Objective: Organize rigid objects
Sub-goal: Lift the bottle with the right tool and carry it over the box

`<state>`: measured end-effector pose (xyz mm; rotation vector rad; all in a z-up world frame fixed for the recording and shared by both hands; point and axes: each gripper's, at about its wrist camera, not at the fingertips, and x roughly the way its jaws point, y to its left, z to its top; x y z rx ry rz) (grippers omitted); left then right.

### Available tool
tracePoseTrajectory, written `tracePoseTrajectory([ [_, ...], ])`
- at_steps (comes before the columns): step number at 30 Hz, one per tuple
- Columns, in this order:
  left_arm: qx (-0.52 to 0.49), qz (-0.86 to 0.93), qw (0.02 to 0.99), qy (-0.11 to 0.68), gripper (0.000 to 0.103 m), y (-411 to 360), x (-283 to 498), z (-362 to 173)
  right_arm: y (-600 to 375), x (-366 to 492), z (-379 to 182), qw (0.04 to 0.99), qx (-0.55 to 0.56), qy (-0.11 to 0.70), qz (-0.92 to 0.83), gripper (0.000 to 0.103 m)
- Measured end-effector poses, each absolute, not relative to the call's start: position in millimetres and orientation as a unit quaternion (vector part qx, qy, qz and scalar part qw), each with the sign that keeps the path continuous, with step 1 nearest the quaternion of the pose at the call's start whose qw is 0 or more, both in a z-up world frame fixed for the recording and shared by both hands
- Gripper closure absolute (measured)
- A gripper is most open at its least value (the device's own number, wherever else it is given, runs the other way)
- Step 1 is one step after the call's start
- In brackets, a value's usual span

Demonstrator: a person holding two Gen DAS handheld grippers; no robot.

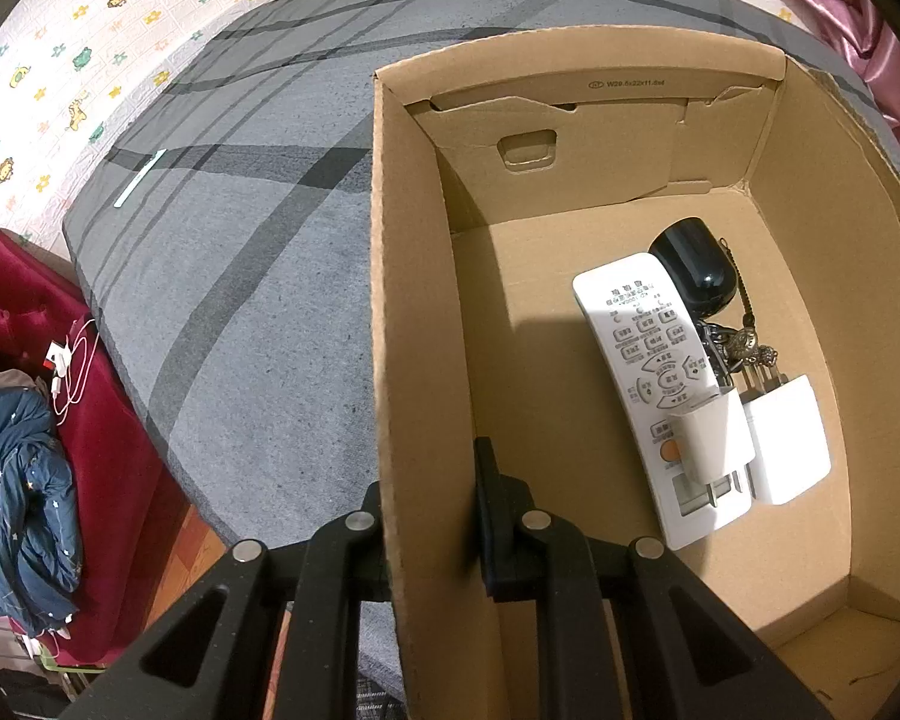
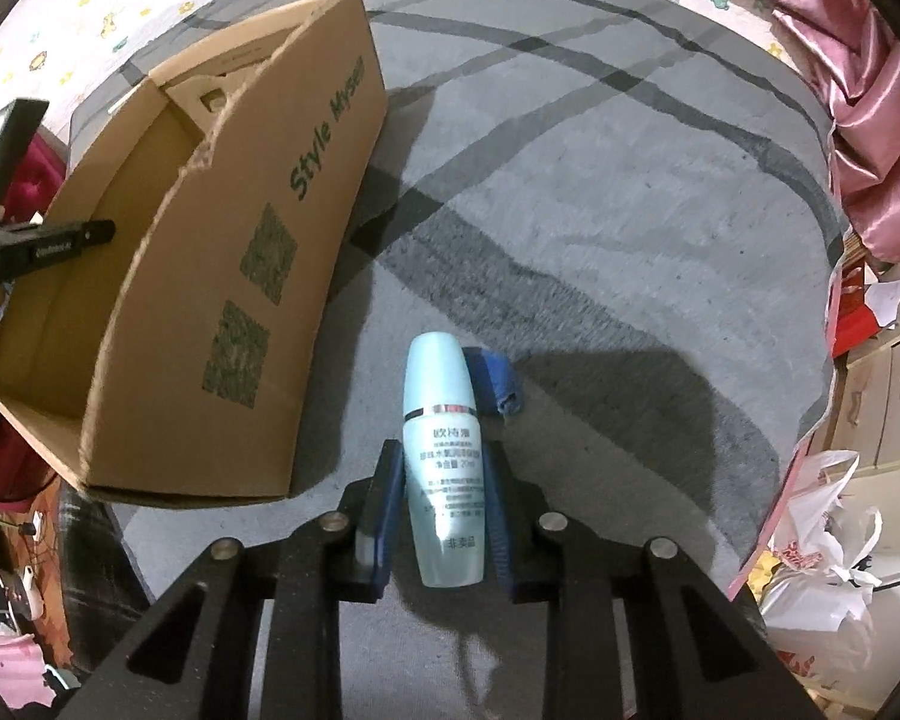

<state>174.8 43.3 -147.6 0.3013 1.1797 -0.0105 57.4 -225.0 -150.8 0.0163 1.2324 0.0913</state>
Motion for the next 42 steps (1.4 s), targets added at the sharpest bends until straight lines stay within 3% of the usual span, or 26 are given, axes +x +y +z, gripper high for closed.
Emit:
tracePoseTrajectory([
  [42,0.134,-0.01,0.821,0.556,0.087,46.2,176.2,-147.1,-160.5,124.8,-32.2,0.865,-0.036,0.494,0.085,0.076],
])
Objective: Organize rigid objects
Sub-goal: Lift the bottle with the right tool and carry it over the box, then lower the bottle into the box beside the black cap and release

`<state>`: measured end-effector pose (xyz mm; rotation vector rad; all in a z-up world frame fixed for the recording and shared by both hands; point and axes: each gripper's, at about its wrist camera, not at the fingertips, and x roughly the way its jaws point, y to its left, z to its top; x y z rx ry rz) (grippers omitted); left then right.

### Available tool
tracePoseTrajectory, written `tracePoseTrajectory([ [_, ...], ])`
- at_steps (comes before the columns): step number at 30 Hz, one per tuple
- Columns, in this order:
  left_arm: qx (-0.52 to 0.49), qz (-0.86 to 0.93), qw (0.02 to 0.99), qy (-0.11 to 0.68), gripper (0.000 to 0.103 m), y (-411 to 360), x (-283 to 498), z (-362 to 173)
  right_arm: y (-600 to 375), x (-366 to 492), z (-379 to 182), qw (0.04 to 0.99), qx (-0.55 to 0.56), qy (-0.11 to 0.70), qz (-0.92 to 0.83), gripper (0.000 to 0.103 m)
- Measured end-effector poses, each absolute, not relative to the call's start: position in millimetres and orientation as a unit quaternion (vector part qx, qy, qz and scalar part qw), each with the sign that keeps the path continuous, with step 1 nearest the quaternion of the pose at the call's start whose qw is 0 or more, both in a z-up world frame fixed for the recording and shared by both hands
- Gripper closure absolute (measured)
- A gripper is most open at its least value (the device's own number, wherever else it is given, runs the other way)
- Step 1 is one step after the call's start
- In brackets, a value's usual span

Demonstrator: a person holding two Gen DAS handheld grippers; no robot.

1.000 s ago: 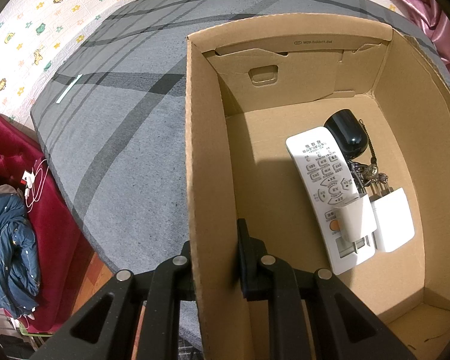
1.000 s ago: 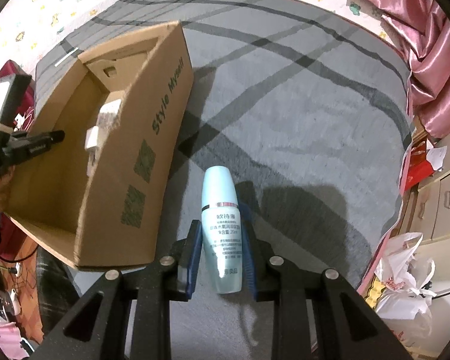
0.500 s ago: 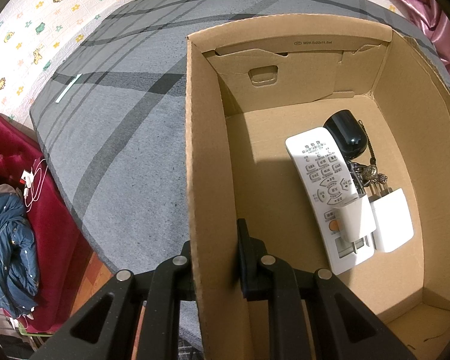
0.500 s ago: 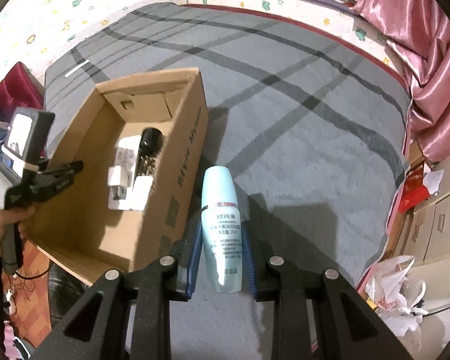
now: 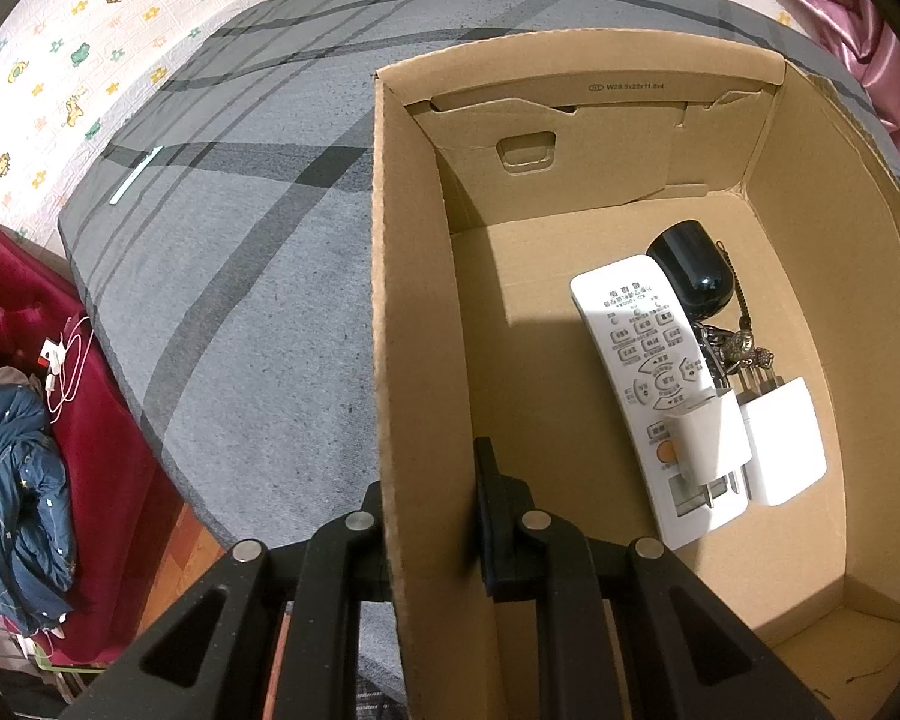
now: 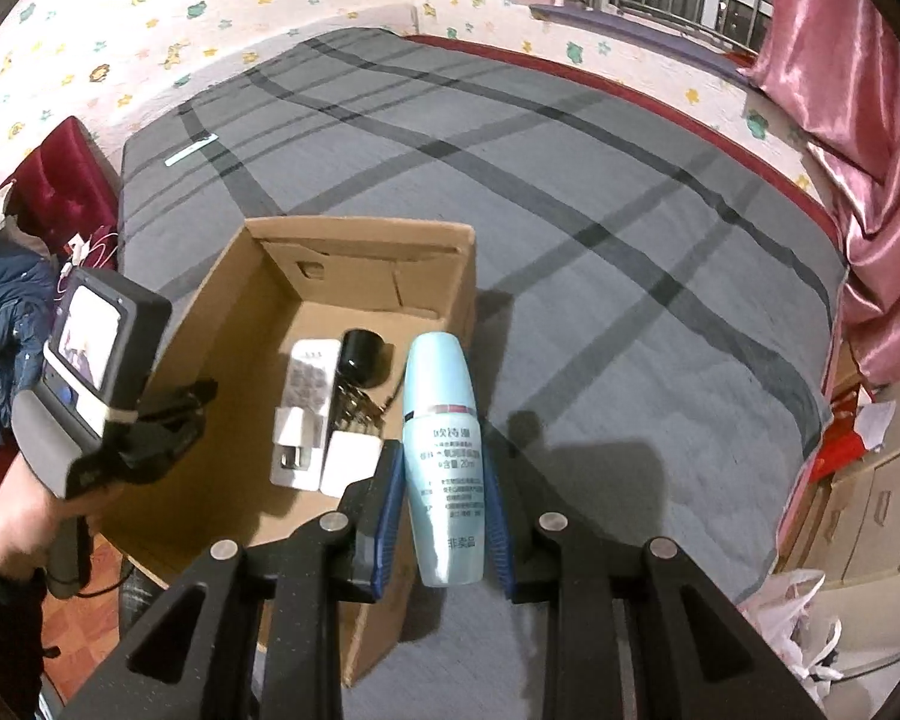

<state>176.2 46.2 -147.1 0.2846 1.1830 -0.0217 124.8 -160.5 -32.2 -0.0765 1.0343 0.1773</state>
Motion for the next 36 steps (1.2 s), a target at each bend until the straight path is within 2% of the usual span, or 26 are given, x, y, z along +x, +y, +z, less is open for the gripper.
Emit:
tracePoseTrajectory([
  [17,0.129,-0.014,0.821,0.556,0.087,48.9,176.6,-148.1,-101.1,163.7,-53.9,0.852,-0.058,0.504,0.126,0.076],
  [36,0.127,-0.016,0.821,0.556,0.086,48.9,177.1,-148.1,-61.1,207.1,-122.4,0.816,-0.071,0.56,0.123,0.076],
])
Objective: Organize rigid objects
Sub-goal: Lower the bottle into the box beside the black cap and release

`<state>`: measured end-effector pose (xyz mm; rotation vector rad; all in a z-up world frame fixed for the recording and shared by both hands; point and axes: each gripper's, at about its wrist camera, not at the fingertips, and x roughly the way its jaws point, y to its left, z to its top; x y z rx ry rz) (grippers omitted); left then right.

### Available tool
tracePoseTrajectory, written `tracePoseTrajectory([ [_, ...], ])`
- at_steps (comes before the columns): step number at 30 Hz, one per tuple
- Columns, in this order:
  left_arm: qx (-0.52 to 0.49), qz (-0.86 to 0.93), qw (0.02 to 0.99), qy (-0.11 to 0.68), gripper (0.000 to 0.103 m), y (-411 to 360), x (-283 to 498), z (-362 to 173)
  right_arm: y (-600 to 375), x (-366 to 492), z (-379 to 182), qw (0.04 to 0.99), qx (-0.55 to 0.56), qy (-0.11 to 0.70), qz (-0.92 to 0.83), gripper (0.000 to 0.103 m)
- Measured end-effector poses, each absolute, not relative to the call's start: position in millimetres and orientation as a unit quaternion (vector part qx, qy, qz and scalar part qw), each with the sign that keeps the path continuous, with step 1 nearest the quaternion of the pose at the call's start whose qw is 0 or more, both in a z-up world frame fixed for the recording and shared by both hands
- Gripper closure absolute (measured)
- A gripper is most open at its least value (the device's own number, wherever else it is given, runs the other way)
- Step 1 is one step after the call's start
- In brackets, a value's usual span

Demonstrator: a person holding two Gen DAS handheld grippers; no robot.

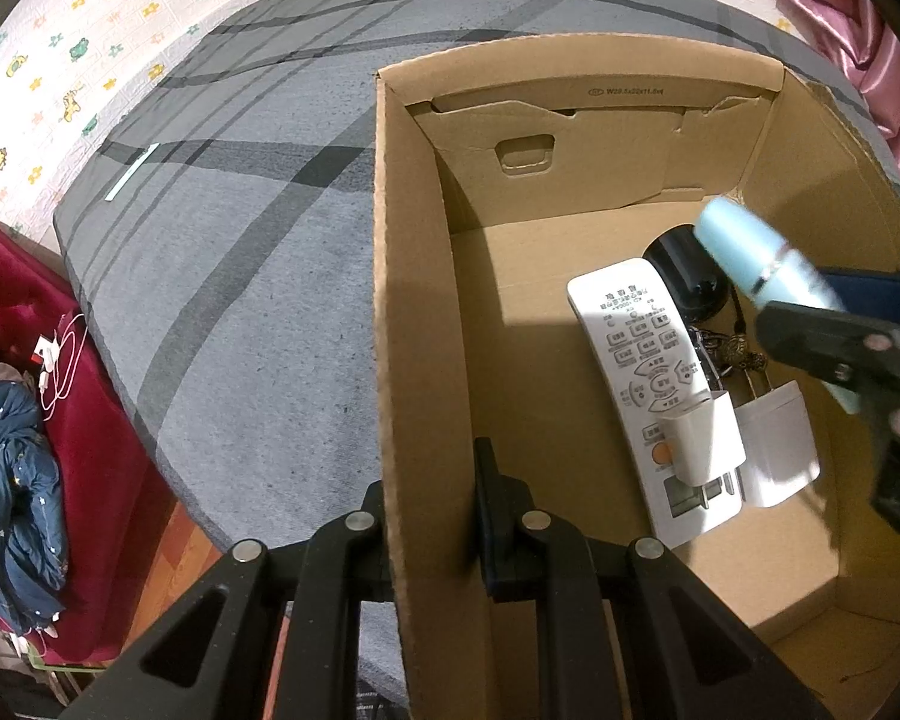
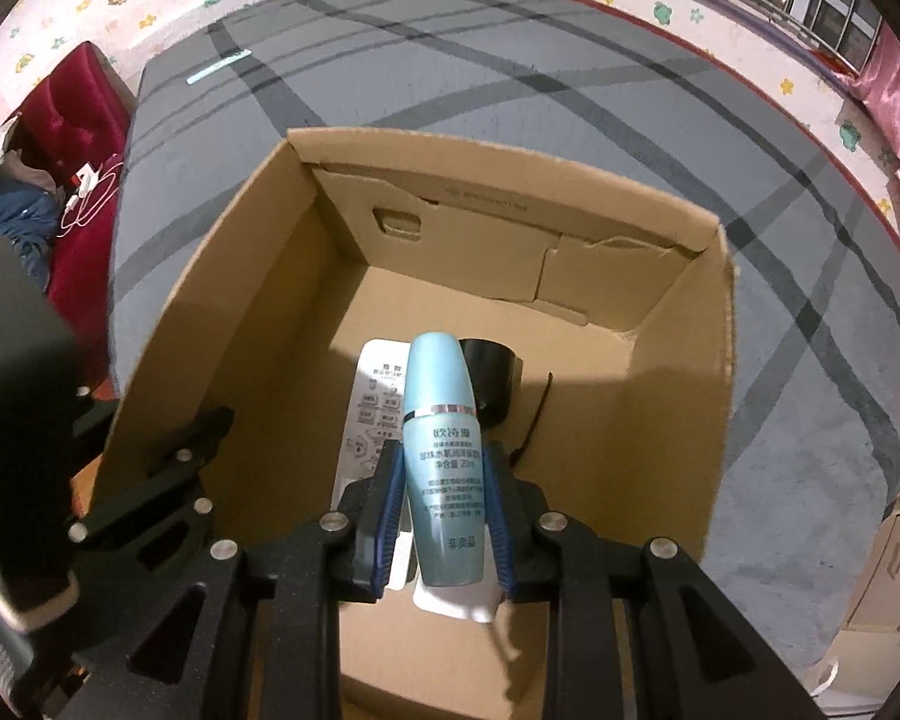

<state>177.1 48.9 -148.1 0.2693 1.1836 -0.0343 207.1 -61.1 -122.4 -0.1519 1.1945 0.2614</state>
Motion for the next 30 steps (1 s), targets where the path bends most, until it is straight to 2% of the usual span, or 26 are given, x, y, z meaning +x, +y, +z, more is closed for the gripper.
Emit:
tracePoseTrajectory([
  [14,0.125,-0.017,0.822,0.555,0.086,49.2,176.7,-147.1,-56.8,219.5,-142.9,0.802,-0.062,0.581,0.121,0.075],
  [17,0.126,-0.016,0.822,0.555,0.086,49.3,177.0,-147.3,-55.0,219.0,-141.8,0.804,-0.065,0.577,0.125,0.074],
  [19,0.126,-0.016,0.822,0.554,0.086,48.6,176.9,-147.1,-56.0,218.6,-139.8,0.806,-0.062,0.576,0.123,0.067],
  [30,0.13,-0.013,0.823,0.553,0.086,47.4,175.9,-147.2,-63.1,211.3,-119.8,0.817,-0.05,0.56,0.125,0.067],
])
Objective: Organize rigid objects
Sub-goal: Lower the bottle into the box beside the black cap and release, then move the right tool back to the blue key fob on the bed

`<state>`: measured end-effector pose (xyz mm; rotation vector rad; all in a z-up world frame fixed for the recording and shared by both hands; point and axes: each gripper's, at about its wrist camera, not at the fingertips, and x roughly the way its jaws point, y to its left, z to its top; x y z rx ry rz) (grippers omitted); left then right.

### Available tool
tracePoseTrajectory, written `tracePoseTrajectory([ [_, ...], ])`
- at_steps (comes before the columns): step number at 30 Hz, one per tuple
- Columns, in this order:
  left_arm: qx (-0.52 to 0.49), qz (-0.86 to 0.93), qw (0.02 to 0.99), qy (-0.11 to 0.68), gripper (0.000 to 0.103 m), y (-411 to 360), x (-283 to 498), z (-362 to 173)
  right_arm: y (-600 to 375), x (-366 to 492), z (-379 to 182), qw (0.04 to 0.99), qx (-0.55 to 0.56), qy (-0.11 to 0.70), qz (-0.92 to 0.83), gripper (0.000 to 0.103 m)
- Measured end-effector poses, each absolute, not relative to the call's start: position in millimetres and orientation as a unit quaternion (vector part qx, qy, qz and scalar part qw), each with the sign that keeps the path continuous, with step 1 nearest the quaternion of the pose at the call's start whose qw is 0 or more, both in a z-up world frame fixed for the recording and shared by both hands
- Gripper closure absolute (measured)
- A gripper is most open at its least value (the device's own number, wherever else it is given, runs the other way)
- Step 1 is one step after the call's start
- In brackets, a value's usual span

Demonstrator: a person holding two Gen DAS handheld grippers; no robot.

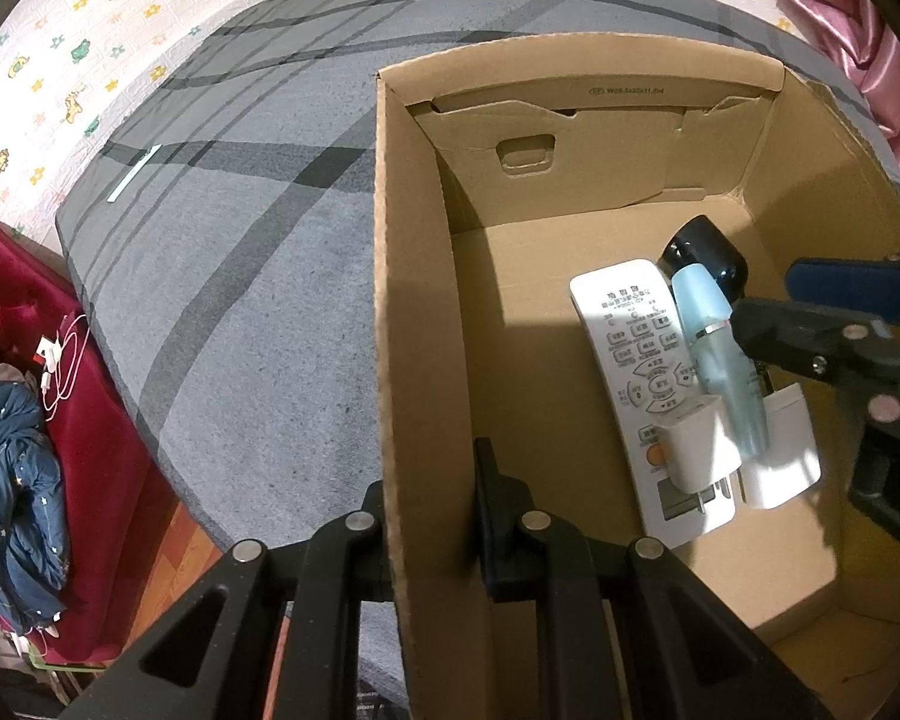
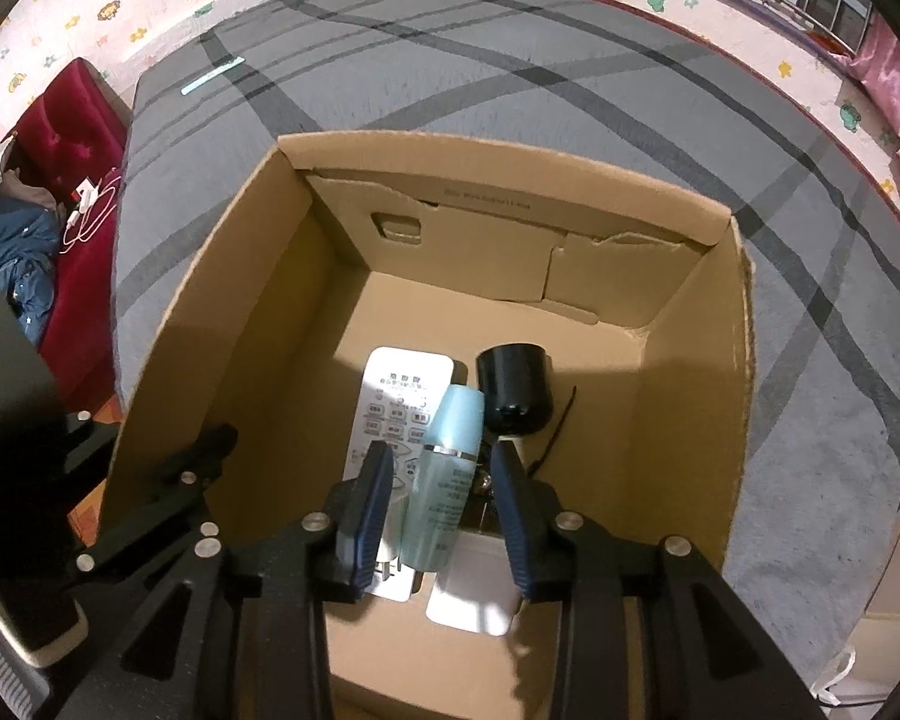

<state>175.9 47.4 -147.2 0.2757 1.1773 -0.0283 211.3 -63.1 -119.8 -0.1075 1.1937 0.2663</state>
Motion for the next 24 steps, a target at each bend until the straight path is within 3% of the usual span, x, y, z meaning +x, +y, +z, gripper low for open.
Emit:
tracePoseTrajectory([
  [2,0.131,-0.012,0.822,0.554,0.086,47.2,175.7,-147.6,-63.8,209.7,-117.8,0.819,-0.05,0.559,0.124,0.067],
  [8,0.134,-0.01,0.822,0.554,0.086,44.8,175.5,-147.2,-70.6,201.3,-102.2,0.83,-0.047,0.544,0.118,0.052],
  [13,0.135,-0.009,0.822,0.554,0.086,43.6,175.0,-146.8,-79.8,194.7,-85.9,0.84,-0.042,0.529,0.115,0.023],
  [18,0.137,-0.008,0.821,0.554,0.086,44.3,175.1,-146.2,-93.2,185.2,-62.8,0.853,-0.035,0.508,0.114,0.002],
  [24,0.14,-0.006,0.821,0.554,0.087,43.8,175.0,-145.9,-116.2,175.9,-42.4,0.862,-0.03,0.495,0.104,0.0],
])
